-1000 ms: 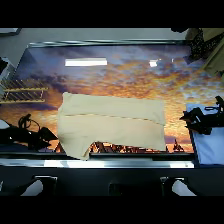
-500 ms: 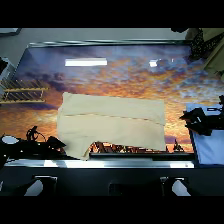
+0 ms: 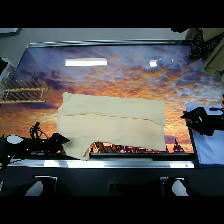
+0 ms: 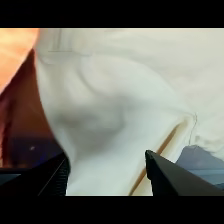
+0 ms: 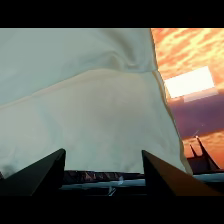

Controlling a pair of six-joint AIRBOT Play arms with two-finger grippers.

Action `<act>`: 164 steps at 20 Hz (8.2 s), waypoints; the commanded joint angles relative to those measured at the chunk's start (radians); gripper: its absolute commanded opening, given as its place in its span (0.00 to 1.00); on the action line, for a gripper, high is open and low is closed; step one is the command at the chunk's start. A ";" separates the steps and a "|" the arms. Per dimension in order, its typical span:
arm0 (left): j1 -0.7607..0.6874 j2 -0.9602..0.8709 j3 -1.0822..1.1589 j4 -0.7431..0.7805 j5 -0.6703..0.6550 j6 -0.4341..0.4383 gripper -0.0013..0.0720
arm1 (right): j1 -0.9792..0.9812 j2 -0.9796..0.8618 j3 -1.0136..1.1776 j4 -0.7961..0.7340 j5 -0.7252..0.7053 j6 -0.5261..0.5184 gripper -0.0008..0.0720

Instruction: Fold the clothes and pants, and hang the long-sleeved shirts on hangers.

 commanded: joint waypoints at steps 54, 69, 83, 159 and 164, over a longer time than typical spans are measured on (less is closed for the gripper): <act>-0.099 -0.242 0.649 0.067 -0.175 -0.029 0.04 | 0.391 -0.103 -0.028 -0.167 -0.225 0.037 0.05; -0.183 -0.945 1.532 0.060 -0.366 -0.154 0.04 | 0.392 -0.532 0.379 -0.145 -0.263 0.053 0.05; -0.204 -1.114 1.674 0.060 -0.269 -0.183 0.18 | 0.389 -0.634 0.386 -0.060 -0.400 0.060 0.31; -0.535 -0.789 1.693 0.254 -0.391 -0.362 0.03 | 0.650 -0.398 0.718 -0.116 -0.130 0.283 0.05; -0.304 -0.570 1.693 0.308 -0.530 -0.313 0.04 | 0.853 -0.494 0.718 -0.111 -0.296 0.367 0.05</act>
